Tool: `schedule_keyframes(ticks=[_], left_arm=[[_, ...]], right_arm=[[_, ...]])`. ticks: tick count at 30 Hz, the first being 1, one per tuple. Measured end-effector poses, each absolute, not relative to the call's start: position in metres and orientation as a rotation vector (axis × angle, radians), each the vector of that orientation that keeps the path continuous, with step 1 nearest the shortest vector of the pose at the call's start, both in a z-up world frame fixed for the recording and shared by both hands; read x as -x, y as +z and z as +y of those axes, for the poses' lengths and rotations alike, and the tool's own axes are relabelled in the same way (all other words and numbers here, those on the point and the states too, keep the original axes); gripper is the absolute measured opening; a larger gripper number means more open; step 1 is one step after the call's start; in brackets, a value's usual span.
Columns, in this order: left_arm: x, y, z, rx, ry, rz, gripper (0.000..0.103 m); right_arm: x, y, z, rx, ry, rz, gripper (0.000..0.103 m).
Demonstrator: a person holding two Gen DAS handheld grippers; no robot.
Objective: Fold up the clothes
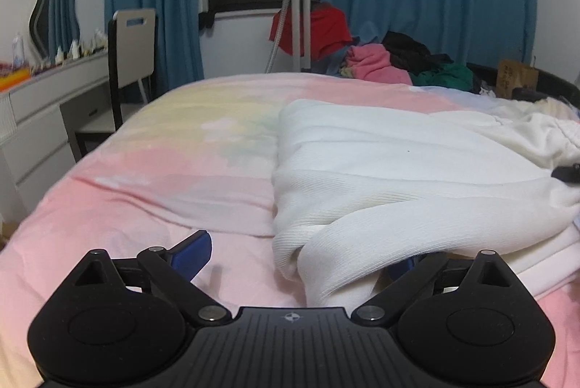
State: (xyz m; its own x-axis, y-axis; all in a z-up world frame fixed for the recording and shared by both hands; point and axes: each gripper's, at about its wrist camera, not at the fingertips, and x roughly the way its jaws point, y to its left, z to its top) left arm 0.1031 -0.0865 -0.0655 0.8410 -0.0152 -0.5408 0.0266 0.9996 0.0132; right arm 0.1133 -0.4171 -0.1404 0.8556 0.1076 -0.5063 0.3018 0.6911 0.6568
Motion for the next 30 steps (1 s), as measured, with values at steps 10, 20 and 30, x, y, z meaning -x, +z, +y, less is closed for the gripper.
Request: schedule_keyframes(ticks=[10,20,30], left_arm=[[-0.105,-0.062,-0.072,0.071,-0.008,0.600,0.099],[-0.107,-0.056,-0.042,0.255,0.030,0.592,0.100],[-0.109,-0.051,-0.021,0.394,-0.125,0.789,0.091]], right_arm=[[-0.120,-0.164,-0.413,-0.982,-0.053,0.684,0.083],[-0.134,-0.167,-0.389,-0.871,-0.010,0.722,0.087],[-0.109,-0.111,-0.371,-0.701,0.011,0.664,0.027]])
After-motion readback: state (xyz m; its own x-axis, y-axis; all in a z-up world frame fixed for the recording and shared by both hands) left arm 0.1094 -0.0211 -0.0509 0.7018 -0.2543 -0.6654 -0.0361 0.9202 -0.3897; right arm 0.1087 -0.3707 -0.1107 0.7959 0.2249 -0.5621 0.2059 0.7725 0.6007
